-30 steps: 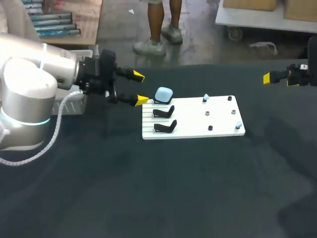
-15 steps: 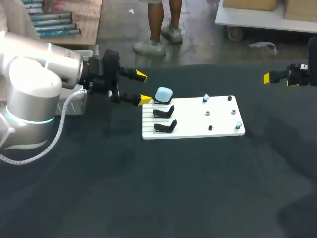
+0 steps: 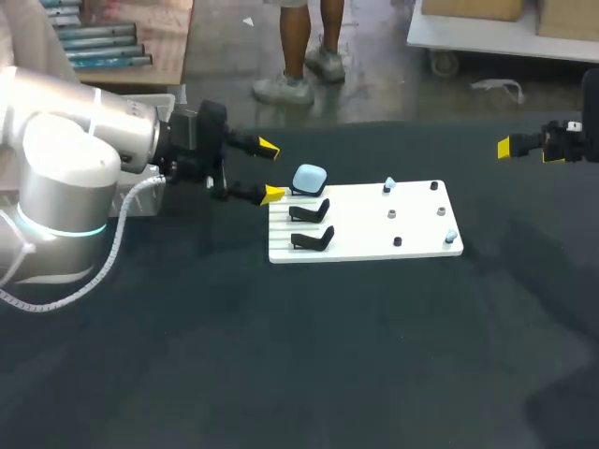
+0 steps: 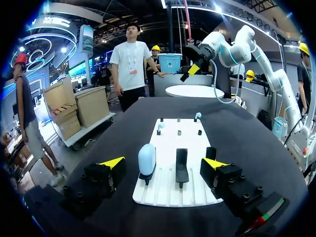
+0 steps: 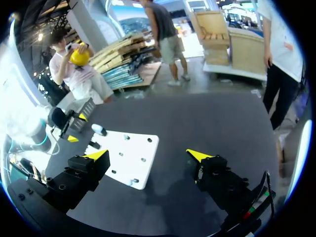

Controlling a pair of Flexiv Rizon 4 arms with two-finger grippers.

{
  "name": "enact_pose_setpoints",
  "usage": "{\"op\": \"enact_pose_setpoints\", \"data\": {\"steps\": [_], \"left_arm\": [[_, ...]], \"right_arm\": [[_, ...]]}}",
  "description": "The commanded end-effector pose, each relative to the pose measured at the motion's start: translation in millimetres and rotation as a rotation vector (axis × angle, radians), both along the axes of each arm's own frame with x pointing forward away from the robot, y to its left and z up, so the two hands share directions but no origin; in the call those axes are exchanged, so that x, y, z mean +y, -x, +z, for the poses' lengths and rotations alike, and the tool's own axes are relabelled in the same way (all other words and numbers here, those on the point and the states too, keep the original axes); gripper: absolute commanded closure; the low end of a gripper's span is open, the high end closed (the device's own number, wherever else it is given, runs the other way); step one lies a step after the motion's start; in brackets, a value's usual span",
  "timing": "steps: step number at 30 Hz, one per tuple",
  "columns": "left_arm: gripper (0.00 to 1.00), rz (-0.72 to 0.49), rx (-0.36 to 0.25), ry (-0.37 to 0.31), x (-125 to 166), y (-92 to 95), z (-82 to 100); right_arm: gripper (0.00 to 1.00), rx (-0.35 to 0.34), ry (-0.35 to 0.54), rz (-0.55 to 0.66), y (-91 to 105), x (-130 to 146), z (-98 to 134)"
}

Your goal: Pick up each earbud case from the left stands, insert the matching earbuds, close the lid, and place the case in the box.

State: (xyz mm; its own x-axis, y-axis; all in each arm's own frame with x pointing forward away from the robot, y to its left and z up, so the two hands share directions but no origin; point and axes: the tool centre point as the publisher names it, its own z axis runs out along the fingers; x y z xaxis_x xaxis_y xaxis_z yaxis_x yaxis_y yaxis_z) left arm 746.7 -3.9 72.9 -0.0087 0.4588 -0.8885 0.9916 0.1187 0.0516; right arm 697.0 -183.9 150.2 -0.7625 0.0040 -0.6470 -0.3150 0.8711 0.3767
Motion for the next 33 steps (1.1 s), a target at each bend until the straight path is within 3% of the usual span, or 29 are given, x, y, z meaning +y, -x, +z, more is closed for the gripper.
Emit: {"op": "enact_pose_setpoints", "data": {"steps": [1,19,29,33], "left_arm": [[0.0,-0.023,0.016,0.0,-8,-14.1,-10.0],[0.0,-0.037,0.038,0.027,-25,-30.9,-33.4],[0.0,-0.046,0.051,0.034,-33,-33.1,-36.9],[0.09,-0.049,0.055,0.039,-36,-34.6,-39.4]], "right_arm": [[0.0,0.0,-0.001,0.001,-0.5,0,0],[0.0,0.0,-0.001,0.001,-0.5,0,0],[0.0,0.0,-0.001,0.001,-0.5,0,0],[0.0,0.0,-0.001,0.001,-0.5,0,0]]}}
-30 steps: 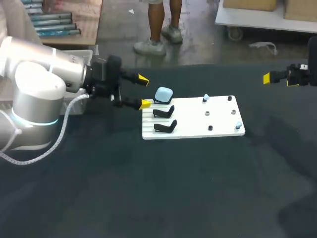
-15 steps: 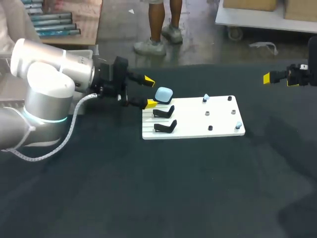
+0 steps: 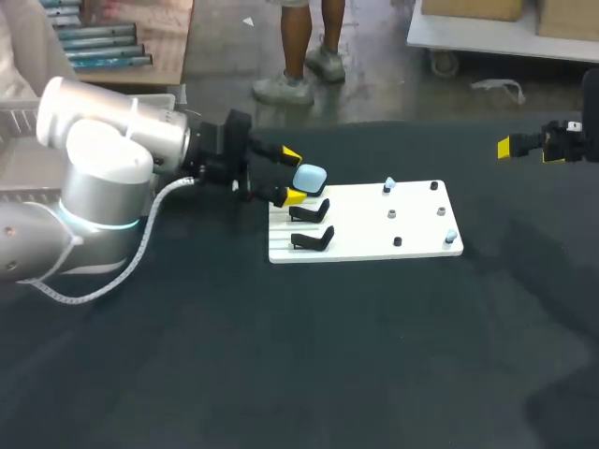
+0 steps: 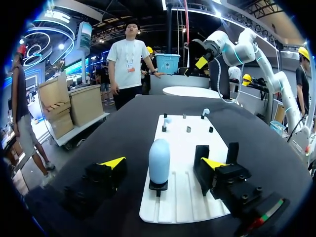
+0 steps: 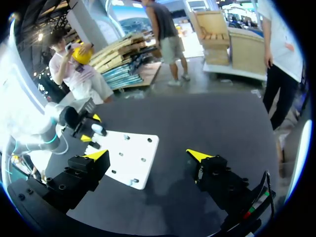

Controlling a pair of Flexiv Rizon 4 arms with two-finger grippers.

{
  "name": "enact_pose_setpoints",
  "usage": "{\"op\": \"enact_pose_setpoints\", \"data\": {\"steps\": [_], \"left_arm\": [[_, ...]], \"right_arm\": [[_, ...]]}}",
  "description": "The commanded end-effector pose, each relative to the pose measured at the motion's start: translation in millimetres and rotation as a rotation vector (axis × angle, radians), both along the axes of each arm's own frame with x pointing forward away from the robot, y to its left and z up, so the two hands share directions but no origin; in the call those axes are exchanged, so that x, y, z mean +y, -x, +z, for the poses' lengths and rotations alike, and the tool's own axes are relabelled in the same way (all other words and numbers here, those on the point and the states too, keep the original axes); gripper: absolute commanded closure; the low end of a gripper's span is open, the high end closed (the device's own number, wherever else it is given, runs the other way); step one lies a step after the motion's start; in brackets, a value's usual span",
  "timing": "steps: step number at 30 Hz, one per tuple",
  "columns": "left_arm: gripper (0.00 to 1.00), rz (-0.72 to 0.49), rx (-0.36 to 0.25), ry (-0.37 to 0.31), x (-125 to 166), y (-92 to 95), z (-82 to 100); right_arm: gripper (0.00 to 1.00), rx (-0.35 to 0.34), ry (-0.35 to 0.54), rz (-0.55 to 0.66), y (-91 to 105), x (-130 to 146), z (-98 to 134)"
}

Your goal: Pick up each earbud case from the left stands, insert the matching earbuds, close the lid, and place the case in the box.

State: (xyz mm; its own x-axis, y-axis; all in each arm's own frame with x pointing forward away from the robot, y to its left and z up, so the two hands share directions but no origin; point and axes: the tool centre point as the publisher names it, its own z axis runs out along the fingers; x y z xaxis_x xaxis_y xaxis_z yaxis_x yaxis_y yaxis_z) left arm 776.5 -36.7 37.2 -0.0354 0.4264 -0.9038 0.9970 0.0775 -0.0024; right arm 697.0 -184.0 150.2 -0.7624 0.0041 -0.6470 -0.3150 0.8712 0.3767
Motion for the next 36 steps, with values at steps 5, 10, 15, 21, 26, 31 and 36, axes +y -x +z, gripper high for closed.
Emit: {"op": "enact_pose_setpoints", "data": {"steps": [5,10,15,21,26,31,36], "left_arm": [[0.19,-0.016,0.011,0.012,-7,-6.3,-5.6],[0.3,-0.03,0.012,0.023,-10,-7.5,-7.5],[0.4,-0.041,0.017,0.032,-13,-8.3,-8.6],[0.44,-0.054,0.024,0.029,-15,-6.9,-10.7],[0.49,-0.062,0.024,0.034,-16,-6.2,-11.8],[0.52,-0.066,0.027,0.035,-17,-6.2,-12.8],[0.52,-0.067,0.028,0.034,-16,-6.9,-13.7]], "right_arm": [[0.0,0.0,-0.001,0.001,-0.4,0,0],[0.0,0.0,-0.001,0.001,-0.4,0,0],[0.0,0.0,-0.001,0.001,-0.4,0,0],[0.0,0.0,-0.001,0.001,-0.4,0,0],[0.0,0.0,-0.001,0.001,-0.4,0,0],[0.0,0.0,-0.001,0.001,-0.4,0,0],[0.0,0.0,-0.001,0.001,-0.4,0,0]]}}
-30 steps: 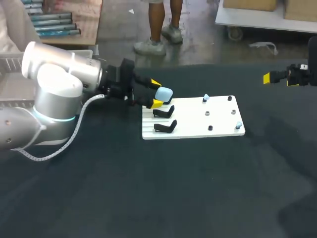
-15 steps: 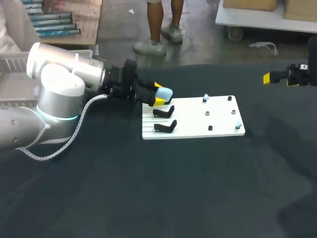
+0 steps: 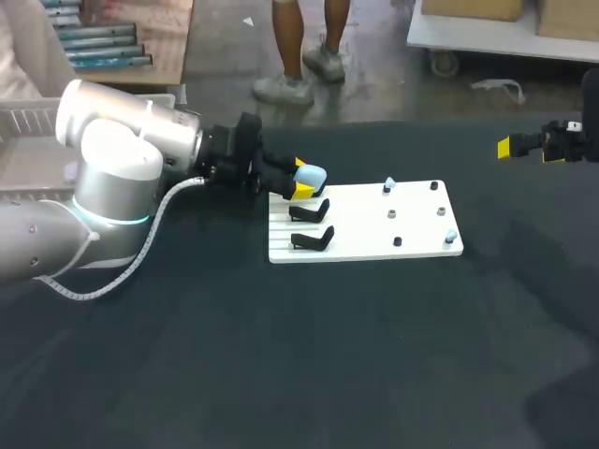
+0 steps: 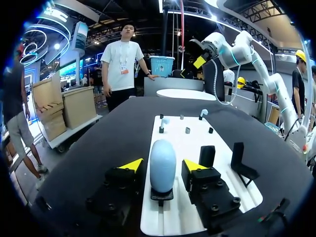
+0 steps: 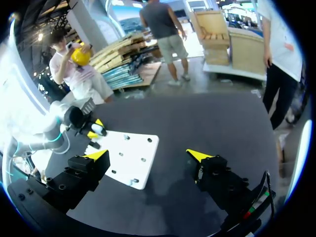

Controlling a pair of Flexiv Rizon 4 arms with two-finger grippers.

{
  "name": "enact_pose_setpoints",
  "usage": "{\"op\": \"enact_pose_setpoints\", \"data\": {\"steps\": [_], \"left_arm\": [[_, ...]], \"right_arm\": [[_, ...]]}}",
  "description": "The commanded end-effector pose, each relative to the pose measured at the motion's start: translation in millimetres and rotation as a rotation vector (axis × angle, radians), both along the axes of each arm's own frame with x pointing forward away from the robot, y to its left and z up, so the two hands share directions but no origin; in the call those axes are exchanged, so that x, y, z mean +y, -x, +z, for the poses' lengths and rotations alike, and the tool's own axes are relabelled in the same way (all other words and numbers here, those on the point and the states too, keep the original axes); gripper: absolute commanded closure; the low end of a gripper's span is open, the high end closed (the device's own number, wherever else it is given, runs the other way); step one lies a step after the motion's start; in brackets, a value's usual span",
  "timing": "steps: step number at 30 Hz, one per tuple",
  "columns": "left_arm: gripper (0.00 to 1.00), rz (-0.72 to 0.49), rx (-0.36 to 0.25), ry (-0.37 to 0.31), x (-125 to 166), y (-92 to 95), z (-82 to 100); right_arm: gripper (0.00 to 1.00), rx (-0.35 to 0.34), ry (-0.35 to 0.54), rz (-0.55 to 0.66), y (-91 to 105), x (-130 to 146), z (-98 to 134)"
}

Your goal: Pick up each earbud case from the left stands, insert the matching earbuds, close the lid, and place the case in the box.

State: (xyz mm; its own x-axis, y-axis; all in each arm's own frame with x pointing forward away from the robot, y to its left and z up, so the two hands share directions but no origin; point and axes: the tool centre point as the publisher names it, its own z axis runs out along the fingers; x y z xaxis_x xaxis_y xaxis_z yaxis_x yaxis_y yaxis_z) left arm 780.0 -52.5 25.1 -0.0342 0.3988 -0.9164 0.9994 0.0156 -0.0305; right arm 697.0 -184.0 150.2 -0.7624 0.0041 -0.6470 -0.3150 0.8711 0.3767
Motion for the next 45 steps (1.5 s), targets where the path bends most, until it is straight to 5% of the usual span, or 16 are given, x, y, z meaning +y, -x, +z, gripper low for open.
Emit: {"op": "enact_pose_setpoints", "data": {"steps": [1,26,33,39,45], "left_arm": [[0.53,-0.005,0.002,0.002,-1,-3.5,-1.6],[0.67,-0.004,0.014,-0.002,-1,-7.0,-5.8],[0.79,-0.009,0.017,-0.003,-1,-7.0,-6.0],[1.0,-0.01,0.012,0.001,2,-3.3,-4.2],[1.0,-0.005,-0.004,0.021,3,-1.6,5.9]], "right_arm": [[0.0,0.0,-0.001,0.001,-0.4,0,0],[0.0,0.0,-0.001,0.001,-0.4,0,0],[0.0,0.0,-0.001,0.001,-0.4,0,0],[0.0,0.0,-0.001,0.001,-0.4,0,0],[0.0,0.0,-0.001,0.001,-0.4,0,0]]}}
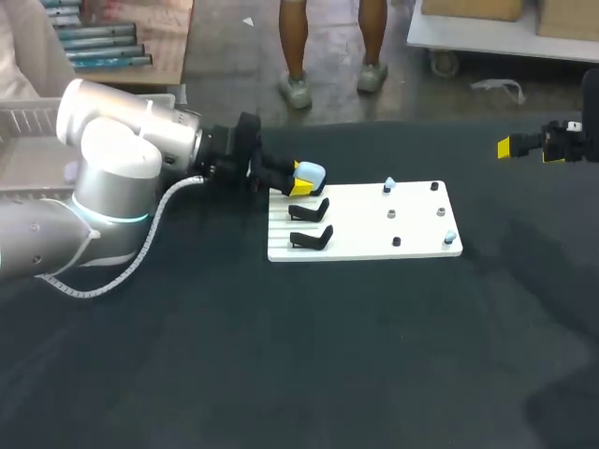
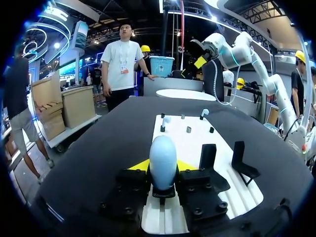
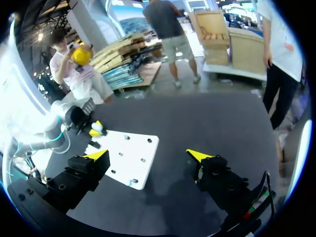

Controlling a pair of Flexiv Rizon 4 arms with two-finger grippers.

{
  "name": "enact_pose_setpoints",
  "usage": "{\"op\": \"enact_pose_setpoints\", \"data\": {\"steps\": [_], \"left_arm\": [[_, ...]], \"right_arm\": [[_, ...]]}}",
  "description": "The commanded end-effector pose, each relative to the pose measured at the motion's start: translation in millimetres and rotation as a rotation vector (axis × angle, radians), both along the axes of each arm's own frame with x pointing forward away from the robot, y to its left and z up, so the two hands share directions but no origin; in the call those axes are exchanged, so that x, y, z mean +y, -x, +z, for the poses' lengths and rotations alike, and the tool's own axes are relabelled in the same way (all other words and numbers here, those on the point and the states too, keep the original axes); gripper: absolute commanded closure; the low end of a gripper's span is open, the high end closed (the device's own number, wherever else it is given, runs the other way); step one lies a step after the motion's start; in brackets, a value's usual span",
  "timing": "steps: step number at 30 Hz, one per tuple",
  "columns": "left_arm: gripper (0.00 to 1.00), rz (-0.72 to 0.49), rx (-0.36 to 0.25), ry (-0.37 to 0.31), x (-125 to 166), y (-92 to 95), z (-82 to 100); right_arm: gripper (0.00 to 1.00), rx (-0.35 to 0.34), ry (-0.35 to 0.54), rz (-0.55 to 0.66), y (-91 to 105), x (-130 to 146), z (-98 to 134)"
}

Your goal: Pick up each earbud case from the left stands, insert the matching earbuds, close the lid, and place the case in the box.

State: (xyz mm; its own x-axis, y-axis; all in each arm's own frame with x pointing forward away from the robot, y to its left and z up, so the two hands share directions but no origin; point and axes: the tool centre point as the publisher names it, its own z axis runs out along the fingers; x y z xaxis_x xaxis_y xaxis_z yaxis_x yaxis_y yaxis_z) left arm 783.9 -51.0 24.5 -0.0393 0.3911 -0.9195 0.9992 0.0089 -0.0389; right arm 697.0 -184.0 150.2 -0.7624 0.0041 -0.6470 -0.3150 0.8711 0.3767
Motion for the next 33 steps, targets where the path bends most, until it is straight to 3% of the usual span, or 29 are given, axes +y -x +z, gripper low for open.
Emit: {"op": "enact_pose_setpoints", "data": {"steps": [1,18,23,33], "left_arm": [[1.0,0.002,-0.016,0.016,2,3.0,9.7],[1.0,0.044,-0.016,0.038,-13,15.2,62.1],[1.0,0.069,-0.051,0.025,-27,17.3,77.5],[1.0,0.058,-0.074,0.031,-56,21.8,91.6]], "right_arm": [[0.0,0.0,-0.001,0.001,-0.4,0,0],[0.0,0.0,-0.001,0.001,-0.4,0,0],[0.0,0.0,0.001,0.085,-1.7,41,-5],[0.0,0.029,-0.065,0.218,-6.7,108,-16]]}}
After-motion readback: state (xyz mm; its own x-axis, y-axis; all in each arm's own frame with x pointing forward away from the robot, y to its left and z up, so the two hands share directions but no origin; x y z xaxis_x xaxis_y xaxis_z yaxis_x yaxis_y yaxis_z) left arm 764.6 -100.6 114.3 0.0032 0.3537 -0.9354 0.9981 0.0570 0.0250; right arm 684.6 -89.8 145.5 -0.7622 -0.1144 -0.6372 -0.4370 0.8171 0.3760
